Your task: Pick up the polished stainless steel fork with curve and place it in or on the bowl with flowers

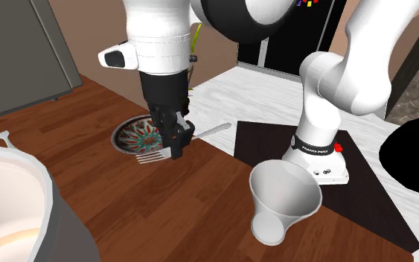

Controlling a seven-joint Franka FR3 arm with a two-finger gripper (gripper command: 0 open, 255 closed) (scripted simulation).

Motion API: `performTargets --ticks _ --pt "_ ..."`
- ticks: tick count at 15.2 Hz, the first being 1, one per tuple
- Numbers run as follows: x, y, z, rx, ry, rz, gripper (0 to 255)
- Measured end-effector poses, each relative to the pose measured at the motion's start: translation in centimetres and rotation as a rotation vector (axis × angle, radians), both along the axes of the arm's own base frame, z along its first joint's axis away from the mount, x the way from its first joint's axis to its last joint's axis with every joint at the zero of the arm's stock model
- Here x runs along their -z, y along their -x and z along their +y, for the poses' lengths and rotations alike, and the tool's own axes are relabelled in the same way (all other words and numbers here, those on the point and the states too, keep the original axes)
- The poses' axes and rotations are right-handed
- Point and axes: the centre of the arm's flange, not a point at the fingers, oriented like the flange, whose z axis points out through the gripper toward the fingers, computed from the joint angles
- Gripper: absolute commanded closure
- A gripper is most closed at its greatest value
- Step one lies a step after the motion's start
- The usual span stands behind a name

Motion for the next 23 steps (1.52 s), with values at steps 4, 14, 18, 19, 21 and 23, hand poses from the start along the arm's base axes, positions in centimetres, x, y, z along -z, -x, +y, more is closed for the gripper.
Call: performTargets --ticks 4,14,18,19,21,23 --pt "-2.2 -0.1 -0.1 0.000 0.000 0.000 255" --pt "-3.3 -8.3 -6.7 0.001 0.000 0.001 255" --pt "-3.0 -11.6 -9.4 0.001 0.000 0.001 255" --pt "-2.4 -11.9 -9.4 0.001 0.000 0.001 255" --pt "-1.3 -12.0 -9.6 0.000 0.000 0.001 255" --pt "-0.3 -12.0 -9.8 0.000 0.000 0.001 255"
